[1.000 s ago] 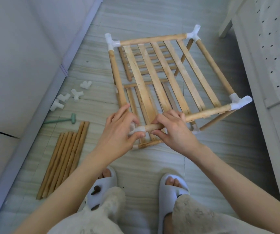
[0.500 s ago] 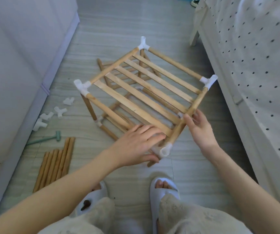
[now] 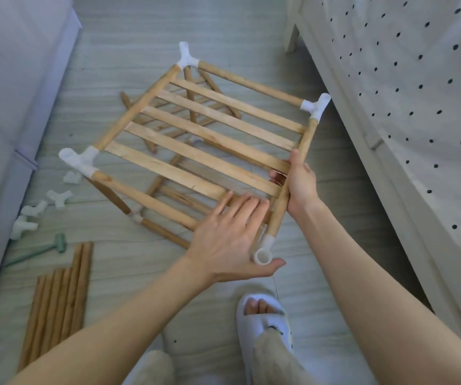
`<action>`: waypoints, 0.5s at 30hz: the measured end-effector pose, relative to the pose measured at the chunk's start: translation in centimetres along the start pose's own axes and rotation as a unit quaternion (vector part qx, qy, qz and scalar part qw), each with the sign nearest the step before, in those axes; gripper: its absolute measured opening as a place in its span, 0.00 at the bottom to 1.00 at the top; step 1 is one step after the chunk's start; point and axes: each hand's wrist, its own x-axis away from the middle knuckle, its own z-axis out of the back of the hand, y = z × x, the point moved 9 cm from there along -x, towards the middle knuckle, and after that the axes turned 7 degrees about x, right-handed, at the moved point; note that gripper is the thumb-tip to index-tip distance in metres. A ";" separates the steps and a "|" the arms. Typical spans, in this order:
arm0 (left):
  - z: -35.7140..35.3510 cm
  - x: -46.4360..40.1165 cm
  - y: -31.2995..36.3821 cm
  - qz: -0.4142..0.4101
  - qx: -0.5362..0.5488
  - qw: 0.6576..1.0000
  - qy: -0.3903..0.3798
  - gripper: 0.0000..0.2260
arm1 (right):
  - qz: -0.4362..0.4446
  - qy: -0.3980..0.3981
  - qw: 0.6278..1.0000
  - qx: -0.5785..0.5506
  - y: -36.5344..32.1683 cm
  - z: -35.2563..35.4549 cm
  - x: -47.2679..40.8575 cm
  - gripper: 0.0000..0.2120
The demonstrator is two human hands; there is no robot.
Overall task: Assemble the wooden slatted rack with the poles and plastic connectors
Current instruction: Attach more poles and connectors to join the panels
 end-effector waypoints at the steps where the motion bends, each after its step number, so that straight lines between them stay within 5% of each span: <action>1: 0.0 0.0 0.0 0.000 0.000 1.000 0.008 0.40 | 0.005 -0.003 1.000 -0.005 0.1 0.0 -0.2 0.12; 8: 1.0 -0.7 -0.8 0.013 -0.016 0.998 0.053 0.28 | 0.014 0.011 1.000 -0.006 1.1 -0.3 -0.5 0.11; 15: 0.2 -1.7 -0.8 0.046 -0.016 0.999 -0.003 0.34 | 0.024 -0.019 0.986 0.161 -0.9 -0.4 -1.1 0.15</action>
